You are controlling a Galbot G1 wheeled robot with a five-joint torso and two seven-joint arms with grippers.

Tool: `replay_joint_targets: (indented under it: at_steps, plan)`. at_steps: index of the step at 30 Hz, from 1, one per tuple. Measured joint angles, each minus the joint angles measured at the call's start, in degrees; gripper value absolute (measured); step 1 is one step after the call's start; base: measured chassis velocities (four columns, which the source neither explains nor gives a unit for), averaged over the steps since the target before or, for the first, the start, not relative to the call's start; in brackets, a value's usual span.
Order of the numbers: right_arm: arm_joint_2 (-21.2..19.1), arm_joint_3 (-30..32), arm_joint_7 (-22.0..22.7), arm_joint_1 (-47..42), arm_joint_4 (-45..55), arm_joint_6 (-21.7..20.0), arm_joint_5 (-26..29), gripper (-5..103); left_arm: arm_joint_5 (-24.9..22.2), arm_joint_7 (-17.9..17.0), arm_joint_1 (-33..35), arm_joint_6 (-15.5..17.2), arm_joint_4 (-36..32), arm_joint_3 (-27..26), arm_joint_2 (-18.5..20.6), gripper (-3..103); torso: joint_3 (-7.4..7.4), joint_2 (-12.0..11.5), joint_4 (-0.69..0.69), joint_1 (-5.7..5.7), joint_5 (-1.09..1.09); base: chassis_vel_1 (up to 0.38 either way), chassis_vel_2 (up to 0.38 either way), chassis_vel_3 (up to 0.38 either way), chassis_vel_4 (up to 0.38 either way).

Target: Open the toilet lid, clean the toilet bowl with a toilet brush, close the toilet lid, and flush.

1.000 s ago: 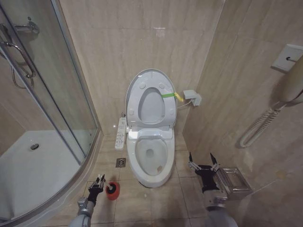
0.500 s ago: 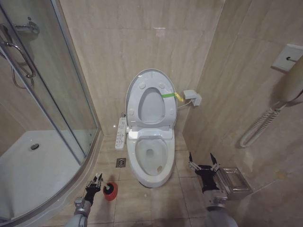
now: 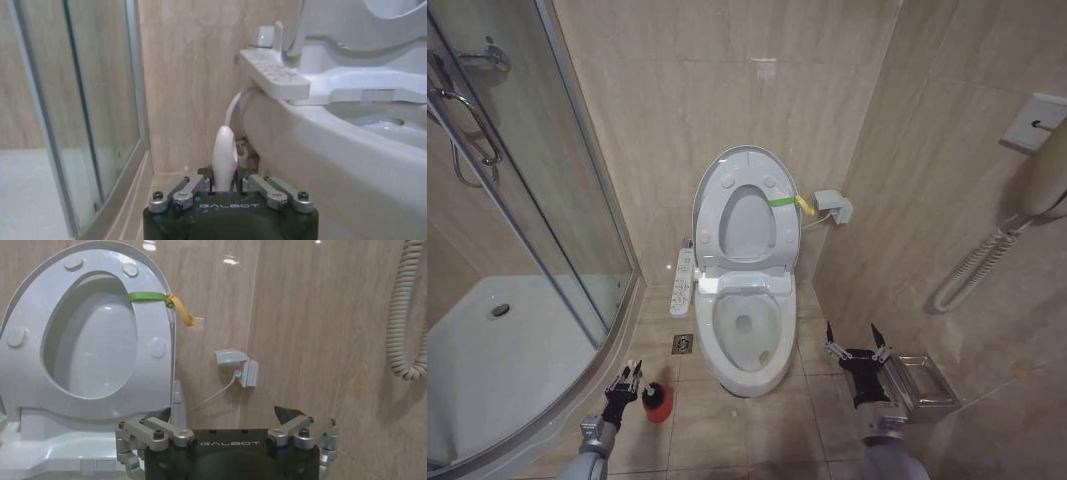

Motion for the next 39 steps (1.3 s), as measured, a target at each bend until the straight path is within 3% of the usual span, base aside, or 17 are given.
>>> replay_joint_targets:
  at_steps: [10, 15, 20, 27, 32, 39]
  plan:
    - [0.0, 0.0, 0.0, 0.0, 0.0, 0.0, 0.0, 100, -1.7, -2.6, 3.4, 4.3, -9.1, 0.0, 1.5, 22, 0.00, 0.0, -0.01, 0.00, 0.00, 0.000, 0.000, 0.000, 0.000]
    - [0.0, 0.0, 0.0, 0.0, 0.0, 0.0, 0.0, 100, -4.2, -5.8, 6.7, 10.9, -17.9, -0.3, 3.3, 22, 0.00, 0.0, 0.00, 0.00, 0.00, 0.000, 0.000, 0.000, 0.000]
    - [0.0, 0.0, 0.0, 0.0, 0.0, 0.0, 0.0, 100, -5.4, -7.5, 8.4, 14.6, -23.1, -0.9, 4.4, 22, 0.00, 0.0, 0.01, 0.00, -0.01, 0.000, 0.000, 0.000, 0.000]
    - [0.0, 0.0, 0.0, 0.0, 0.0, 0.0, 0.0, 100, -10.5, -9.7, 11.5, 24.6, -36.3, -3.4, 7.5, 22, 0.00, 0.0, -0.01, 0.00, 0.00, 0.000, 0.000, 0.000, 0.000]
    - [0.0, 0.0, 0.0, 0.0, 0.0, 0.0, 0.0, 100, -13.0, -12.8, 13.4, 29.4, -44.1, -5.3, 10.1, 22, 0.00, 0.0, 0.00, 0.00, -0.01, 0.000, 0.000, 0.000, 0.000]
    - [0.0, 0.0, 0.0, 0.0, 0.0, 0.0, 0.0, 100, -15.9, -14.4, 15.4, 33.1, -52.6, -7.7, 12.5, 22, 0.00, 0.0, 0.00, 0.00, 0.00, 0.000, 0.000, 0.000, 0.000]
